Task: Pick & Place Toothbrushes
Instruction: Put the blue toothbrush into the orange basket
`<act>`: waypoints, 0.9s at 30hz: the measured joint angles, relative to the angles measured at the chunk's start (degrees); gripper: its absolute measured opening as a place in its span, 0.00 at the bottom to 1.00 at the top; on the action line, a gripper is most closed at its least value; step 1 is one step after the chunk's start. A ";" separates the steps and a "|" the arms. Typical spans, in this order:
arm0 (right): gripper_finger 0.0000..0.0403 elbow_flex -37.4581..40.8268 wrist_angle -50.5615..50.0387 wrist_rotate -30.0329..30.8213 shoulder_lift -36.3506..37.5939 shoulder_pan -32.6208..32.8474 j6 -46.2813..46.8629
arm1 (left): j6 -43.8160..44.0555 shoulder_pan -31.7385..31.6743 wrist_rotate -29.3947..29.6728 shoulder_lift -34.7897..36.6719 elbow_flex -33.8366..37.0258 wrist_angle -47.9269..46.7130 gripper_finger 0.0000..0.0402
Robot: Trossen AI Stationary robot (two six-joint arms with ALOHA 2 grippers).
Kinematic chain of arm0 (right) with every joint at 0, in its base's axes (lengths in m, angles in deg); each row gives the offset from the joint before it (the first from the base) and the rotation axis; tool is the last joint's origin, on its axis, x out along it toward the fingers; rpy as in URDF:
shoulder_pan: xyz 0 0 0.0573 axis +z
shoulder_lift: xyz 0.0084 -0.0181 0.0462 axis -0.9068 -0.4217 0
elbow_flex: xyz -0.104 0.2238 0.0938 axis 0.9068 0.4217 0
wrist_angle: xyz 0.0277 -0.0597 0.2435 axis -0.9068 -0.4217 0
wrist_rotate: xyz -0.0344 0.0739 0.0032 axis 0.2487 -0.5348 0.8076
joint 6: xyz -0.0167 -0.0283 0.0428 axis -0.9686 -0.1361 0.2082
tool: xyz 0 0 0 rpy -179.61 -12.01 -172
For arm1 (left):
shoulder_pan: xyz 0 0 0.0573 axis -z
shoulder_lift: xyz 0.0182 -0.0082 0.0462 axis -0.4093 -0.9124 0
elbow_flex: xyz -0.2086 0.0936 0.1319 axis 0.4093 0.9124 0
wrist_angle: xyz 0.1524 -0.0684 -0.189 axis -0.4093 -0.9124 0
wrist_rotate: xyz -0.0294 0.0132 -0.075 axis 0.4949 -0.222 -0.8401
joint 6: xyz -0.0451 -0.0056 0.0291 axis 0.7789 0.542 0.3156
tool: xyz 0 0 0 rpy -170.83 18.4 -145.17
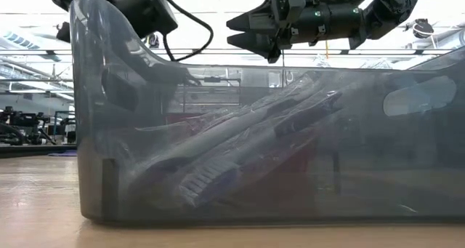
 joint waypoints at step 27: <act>0.55 -0.02 -1.30 0.02 0.02 0.00 0.01 | 0.00 -0.59 0.67 7.36 0.04 -15.17 0.01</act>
